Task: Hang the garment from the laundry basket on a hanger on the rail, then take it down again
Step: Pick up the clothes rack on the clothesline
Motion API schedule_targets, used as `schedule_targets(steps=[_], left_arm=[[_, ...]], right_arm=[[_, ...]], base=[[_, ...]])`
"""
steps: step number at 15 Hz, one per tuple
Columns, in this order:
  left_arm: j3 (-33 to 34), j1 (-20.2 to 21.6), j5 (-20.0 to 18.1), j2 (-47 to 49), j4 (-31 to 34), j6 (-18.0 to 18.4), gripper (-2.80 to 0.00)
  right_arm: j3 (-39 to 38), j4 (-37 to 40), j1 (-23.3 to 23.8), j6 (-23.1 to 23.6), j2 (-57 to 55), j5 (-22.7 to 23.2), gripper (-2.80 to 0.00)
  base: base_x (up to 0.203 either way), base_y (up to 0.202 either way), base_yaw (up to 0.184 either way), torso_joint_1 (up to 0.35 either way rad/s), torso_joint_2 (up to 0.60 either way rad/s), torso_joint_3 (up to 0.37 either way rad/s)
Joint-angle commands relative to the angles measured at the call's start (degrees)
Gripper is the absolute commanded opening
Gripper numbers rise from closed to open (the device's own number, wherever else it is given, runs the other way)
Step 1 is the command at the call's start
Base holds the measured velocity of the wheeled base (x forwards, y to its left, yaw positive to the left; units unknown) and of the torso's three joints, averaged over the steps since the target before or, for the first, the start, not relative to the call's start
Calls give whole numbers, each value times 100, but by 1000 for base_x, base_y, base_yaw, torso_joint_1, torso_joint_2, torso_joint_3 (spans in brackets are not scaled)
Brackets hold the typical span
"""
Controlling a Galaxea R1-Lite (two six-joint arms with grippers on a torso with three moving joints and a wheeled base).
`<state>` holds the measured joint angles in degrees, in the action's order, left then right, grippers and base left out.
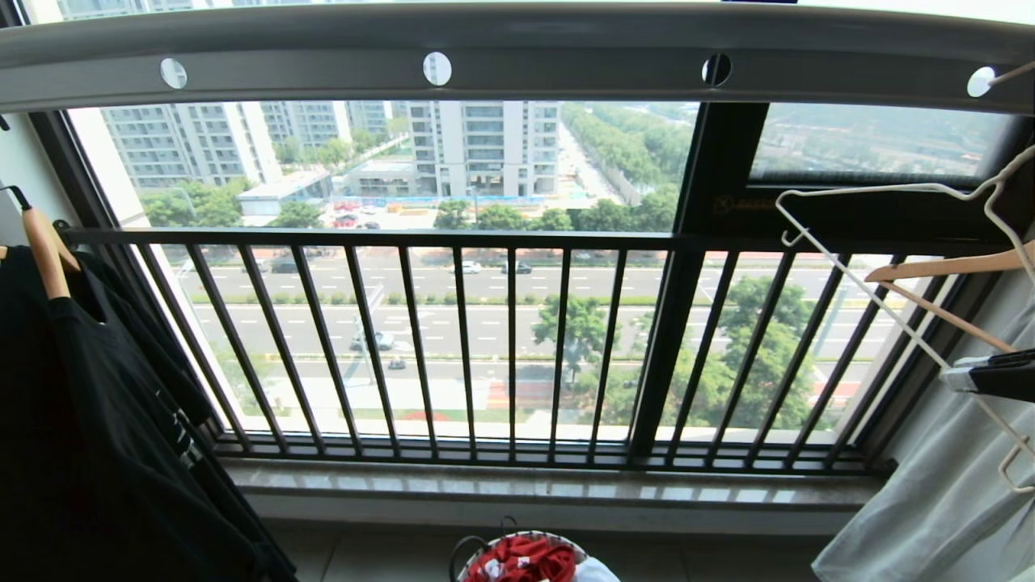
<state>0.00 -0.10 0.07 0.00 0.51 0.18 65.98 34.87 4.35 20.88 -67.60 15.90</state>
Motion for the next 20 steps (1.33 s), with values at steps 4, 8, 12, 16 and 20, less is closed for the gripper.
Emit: schedule_targets(steps=[4, 8, 12, 16, 20], left_arm=[[0, 1, 2, 0, -7, 0, -280], [0, 1, 2, 0, 1, -1, -280], [0, 1, 2, 0, 1, -1, -280], [0, 1, 2, 0, 1, 8, -280], [0, 1, 2, 0, 1, -1, -280]], right_arm=[[-95, 5, -172, 12, 461, 18, -280], [-264, 3, -252, 12, 841, 32, -280], [-645, -14, -346, -43, 1386, 301, -280], [-1027, 2, -344, -475, 1566, 744, -280], [-1557, -23, -347, -344, 1757, 808, -280]], base=[[0, 0, 0, 0, 0, 0], [0, 0, 0, 0, 0, 0], [0, 0, 0, 0, 0, 0], [0, 0, 0, 0, 0, 0], [0, 0, 0, 0, 0, 0]])
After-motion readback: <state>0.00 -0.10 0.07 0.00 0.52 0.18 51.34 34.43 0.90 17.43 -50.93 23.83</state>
